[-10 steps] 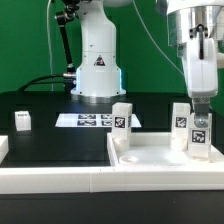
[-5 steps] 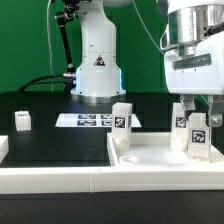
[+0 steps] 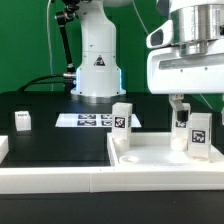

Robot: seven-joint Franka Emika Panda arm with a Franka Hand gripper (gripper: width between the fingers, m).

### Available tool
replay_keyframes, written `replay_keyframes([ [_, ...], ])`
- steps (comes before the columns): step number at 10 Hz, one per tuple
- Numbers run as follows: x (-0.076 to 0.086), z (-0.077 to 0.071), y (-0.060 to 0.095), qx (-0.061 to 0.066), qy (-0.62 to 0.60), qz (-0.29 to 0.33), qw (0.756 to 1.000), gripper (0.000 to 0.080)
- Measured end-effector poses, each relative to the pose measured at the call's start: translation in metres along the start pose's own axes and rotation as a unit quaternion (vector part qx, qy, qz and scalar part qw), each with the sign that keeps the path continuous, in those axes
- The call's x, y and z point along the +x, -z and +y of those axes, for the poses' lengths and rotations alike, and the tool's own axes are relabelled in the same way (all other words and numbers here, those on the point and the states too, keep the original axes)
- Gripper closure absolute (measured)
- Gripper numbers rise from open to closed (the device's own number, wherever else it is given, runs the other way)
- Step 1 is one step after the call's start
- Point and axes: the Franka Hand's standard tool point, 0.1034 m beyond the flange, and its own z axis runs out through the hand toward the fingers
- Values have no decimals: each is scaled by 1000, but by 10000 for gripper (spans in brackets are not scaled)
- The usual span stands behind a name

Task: Assemble square table

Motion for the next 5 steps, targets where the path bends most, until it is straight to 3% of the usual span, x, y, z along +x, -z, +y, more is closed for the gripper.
replay_keyframes([
  [5,0,1,0,-9,150,7,989,150],
])
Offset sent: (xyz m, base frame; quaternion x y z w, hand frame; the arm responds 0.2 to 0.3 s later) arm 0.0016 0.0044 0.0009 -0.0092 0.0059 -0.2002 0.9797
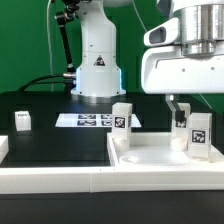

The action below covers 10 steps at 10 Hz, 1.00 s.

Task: Assemble square table

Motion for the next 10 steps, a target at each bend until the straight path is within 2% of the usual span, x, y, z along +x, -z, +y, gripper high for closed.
replay_keyframes([
  [3,1,1,0,-4,57,2,998,150],
  [5,1,1,0,-4,56,2,998,400],
  [6,1,1,0,-4,56,2,998,400],
  [7,1,1,0,-4,43,2,999,511],
  [10,1,1,0,-3,-29,2,1000,511],
])
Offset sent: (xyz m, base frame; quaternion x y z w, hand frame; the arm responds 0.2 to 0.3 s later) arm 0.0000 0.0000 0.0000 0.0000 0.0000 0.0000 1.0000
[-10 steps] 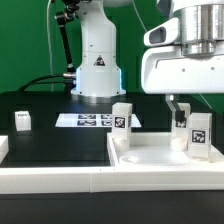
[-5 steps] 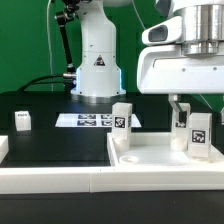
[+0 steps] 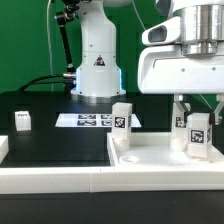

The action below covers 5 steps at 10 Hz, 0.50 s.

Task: Assemble square table

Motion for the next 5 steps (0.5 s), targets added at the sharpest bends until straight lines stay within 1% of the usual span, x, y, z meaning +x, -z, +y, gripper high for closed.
replay_keyframes([
  [1,0,0,0,0,-22,0,1000,511],
  [3,0,1,0,0,-129,-2,992,511],
  [5,1,3,0,10,-220,-12,975,509],
])
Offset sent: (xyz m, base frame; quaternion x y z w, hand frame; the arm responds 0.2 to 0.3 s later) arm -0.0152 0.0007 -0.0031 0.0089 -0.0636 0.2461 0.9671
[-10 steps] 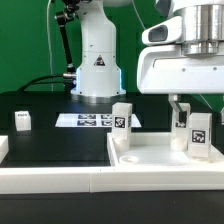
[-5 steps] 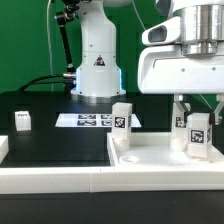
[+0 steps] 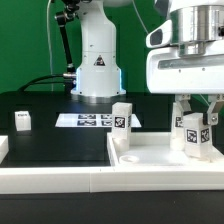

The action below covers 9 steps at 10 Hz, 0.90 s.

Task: Assemble square table

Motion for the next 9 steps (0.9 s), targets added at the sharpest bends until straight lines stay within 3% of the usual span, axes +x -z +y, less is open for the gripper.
replay_keyframes([
  [3,-1,0,0,1,-129,-9,992,509],
  [9,-9,-2,0,2,-345,-15,938,509],
])
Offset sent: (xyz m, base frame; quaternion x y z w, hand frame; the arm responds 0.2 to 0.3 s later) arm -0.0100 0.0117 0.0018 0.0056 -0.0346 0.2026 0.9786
